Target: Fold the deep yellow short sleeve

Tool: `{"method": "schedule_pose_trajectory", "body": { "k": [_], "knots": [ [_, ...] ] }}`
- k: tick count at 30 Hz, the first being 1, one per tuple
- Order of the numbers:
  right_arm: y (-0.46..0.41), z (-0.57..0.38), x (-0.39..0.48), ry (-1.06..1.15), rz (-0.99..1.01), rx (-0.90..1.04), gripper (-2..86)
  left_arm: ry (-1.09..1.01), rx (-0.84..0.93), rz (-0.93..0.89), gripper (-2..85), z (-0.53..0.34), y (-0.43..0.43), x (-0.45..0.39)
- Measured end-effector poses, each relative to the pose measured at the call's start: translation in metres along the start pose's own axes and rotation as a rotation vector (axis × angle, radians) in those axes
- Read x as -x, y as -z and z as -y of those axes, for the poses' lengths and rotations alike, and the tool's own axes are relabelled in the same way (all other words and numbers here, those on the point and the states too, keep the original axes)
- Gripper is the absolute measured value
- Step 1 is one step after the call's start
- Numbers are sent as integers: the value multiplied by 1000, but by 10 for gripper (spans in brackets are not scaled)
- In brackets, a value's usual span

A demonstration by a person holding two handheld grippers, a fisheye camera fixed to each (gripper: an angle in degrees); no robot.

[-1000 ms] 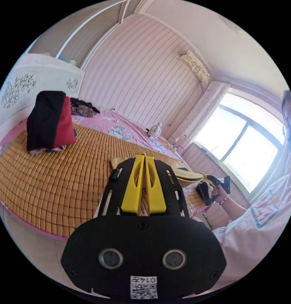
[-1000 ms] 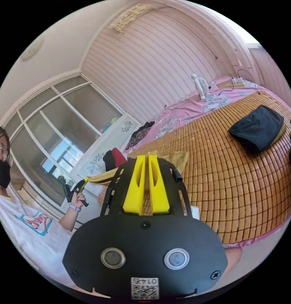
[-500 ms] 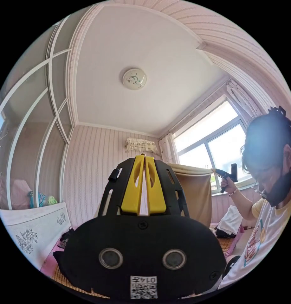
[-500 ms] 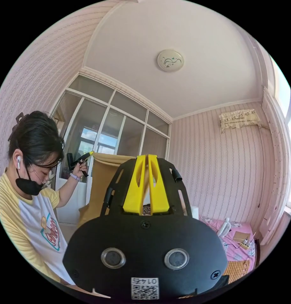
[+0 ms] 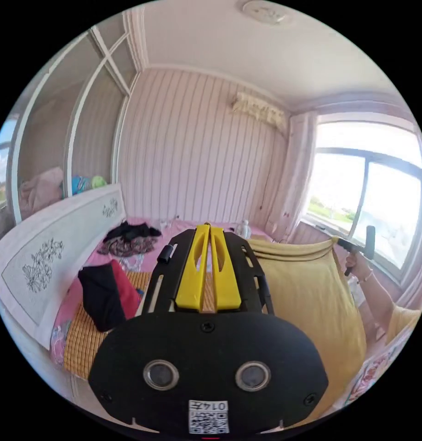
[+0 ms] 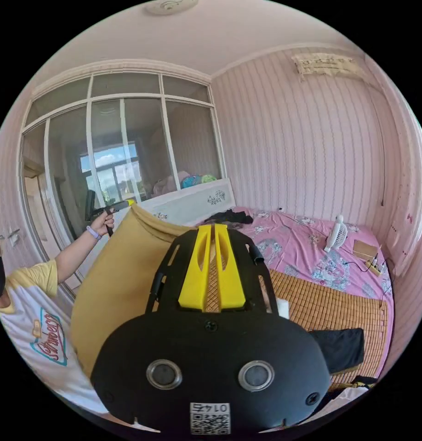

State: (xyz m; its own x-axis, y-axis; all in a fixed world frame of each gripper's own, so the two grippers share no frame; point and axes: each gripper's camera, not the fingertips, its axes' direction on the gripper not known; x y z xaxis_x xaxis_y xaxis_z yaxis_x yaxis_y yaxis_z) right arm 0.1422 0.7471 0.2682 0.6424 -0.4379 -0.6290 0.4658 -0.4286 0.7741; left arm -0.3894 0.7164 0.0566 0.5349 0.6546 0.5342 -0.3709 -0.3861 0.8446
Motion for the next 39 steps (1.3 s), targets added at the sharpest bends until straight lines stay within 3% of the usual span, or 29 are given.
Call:
{"method": "schedule_pose_trajectory", "body": {
  "k": [2, 5, 9, 14, 20, 27, 31, 39],
  "knots": [
    [-32, -6, -24, -47, -51, -3, 3, 12, 113, 88, -10, -6, -47, 6],
    [-44, 22, -39, -70, -108, -58, 3, -167, 15, 132, -10, 6, -59, -12],
    [-29, 53, -50, -101, -41, -176, 3, -47, -128, 7, -10, 25, -48, 8],
    [-57, -7, -72, -137, -4, -103, 2, -63, -80, -23, -10, -30, -76, 35],
    [-142, -166, -114, -373, -72, 160, 3, 19, 251, -64, -10, -166, -159, 62],
    [-221, -337, -131, -737, -145, 463, 4, 361, 621, -74, -10, -315, -234, 108],
    [-239, -375, -116, -773, -154, 585, 8, 357, 834, -34, -10, -365, -256, 116],
    [-279, -378, -62, -668, -276, 668, 54, 390, 902, 0, -10, -392, -272, 136]
  ]
}}
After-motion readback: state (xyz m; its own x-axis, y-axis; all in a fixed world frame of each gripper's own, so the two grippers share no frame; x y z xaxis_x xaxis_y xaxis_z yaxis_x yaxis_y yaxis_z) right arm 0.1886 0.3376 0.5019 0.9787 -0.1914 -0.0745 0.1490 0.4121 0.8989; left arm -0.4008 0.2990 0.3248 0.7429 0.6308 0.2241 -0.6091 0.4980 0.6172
